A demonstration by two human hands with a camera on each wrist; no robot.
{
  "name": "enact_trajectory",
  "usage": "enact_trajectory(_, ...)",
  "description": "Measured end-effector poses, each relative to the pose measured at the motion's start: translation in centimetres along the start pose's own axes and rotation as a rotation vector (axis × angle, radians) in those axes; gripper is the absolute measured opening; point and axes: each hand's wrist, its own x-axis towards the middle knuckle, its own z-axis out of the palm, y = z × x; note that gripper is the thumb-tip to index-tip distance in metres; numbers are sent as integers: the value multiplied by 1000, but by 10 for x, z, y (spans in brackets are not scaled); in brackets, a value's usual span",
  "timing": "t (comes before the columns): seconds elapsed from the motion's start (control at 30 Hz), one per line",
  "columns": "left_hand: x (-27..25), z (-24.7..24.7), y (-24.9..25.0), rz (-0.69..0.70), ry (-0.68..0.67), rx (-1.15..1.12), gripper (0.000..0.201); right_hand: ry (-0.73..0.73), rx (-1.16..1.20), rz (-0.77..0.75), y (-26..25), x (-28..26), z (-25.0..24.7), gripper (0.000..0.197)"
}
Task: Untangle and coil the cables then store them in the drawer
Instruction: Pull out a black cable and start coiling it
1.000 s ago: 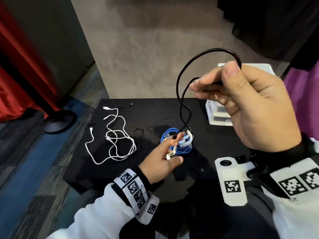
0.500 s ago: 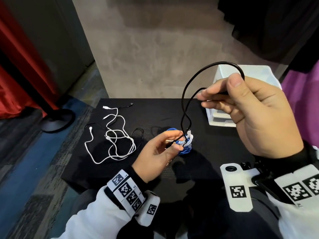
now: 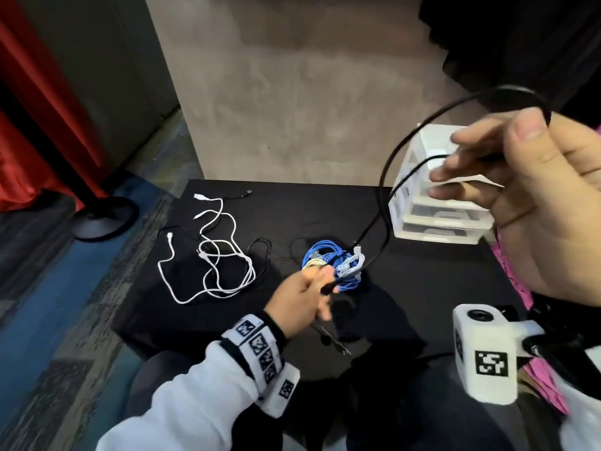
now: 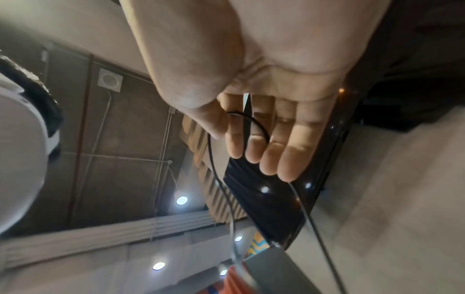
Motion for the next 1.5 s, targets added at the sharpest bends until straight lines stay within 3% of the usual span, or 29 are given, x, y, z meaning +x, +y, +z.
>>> enact_trajectory(0.07,-5,-20,-4,4,83,1,26,17,-157,9,12,-1,-18,22)
enact_trajectory(0.13,-10,-43,-3,-27,139,-55,22,37,-298,39,30,-7,-34,59)
enact_trajectory(0.2,-16,-63,7,-106,179,-135,23,44,-434,74,40,-15,-39,80)
enact_trajectory(0.27,-24,-78,20,-122,165,-154,26,2,-603,117,46,-25,-34,75)
enact_trajectory(0.33,-31,-80,32,-86,106,-129,24,-71,-618,164,51,-35,-15,58)
enact_trajectory(0.4,-38,-72,49,-14,3,-62,22,-177,-626,112,64,-47,12,38)
enact_trajectory(0.5,-45,-50,73,98,-145,-16,24,-454,-601,164,89,-67,54,52)
enact_trajectory(0.57,-44,-43,84,112,-163,-47,26,-531,-521,272,102,-73,66,42)
enact_trajectory(0.63,-44,-45,87,84,-144,-77,27,-379,-532,228,105,-70,62,9)
enact_trajectory(0.77,-51,-55,73,-11,-153,-47,33,-40,-520,234,112,-55,28,20)
enact_trajectory(0.9,-61,-51,73,-59,-229,-306,29,8,-472,330,127,-60,15,17)
enact_trajectory(1.0,-60,-45,90,-81,-222,-737,29,-246,-545,386,141,-81,28,18)
enact_trajectory(1.07,-52,-42,95,-28,-149,-863,31,-474,-523,420,139,-98,45,19)
enact_trajectory(1.13,-43,-37,92,8,-33,-759,28,-637,-516,398,130,-110,59,26)
enact_trajectory(1.23,-39,-35,74,82,73,-323,29,-760,-505,333,108,-103,61,26)
enact_trajectory(1.33,-46,-37,66,122,-70,-91,27,-548,-389,297,96,-78,44,19)
enact_trajectory(1.4,-54,-36,73,66,-157,-117,27,-369,-314,292,98,-62,31,19)
enact_trajectory(1.5,-58,-28,80,4,-217,-260,31,-237,-186,364,110,-52,27,14)
